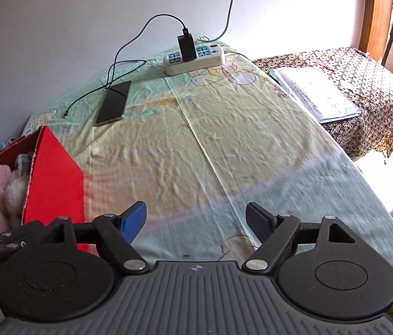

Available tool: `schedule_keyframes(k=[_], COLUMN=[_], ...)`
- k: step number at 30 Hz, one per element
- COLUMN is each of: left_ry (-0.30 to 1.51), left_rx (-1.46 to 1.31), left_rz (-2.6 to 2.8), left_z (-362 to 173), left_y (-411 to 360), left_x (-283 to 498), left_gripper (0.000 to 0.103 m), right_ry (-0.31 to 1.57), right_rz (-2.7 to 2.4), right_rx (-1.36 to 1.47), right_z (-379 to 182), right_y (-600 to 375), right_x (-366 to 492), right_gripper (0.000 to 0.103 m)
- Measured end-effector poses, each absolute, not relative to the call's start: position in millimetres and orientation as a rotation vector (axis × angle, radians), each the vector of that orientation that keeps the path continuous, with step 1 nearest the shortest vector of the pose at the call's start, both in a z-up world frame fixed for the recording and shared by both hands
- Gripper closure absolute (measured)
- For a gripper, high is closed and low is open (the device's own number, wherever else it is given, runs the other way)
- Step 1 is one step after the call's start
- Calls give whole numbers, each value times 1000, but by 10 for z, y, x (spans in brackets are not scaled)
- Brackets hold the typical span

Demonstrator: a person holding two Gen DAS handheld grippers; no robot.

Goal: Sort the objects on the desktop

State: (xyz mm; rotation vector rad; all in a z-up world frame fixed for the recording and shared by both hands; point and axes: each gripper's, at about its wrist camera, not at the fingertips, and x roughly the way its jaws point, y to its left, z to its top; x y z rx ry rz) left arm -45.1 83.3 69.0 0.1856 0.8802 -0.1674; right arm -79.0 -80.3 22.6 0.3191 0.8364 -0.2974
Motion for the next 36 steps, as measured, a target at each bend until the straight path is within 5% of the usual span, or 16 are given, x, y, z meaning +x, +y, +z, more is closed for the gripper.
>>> schedule_keyframes(k=[14,36], left_ry=[1107,1202], left_rx=[158,117], left_rz=[-112,38], left_z=[114,-101], left_y=[168,598], left_x=[-577,-632], left_gripper=[2,2], right_ry=[1011,1068], right_rz=[-241,-77], right_rx=[282,201], right_z=[-108,-210], right_y=[-1422,-961], right_x=[-875,-763], right_gripper=[20,20])
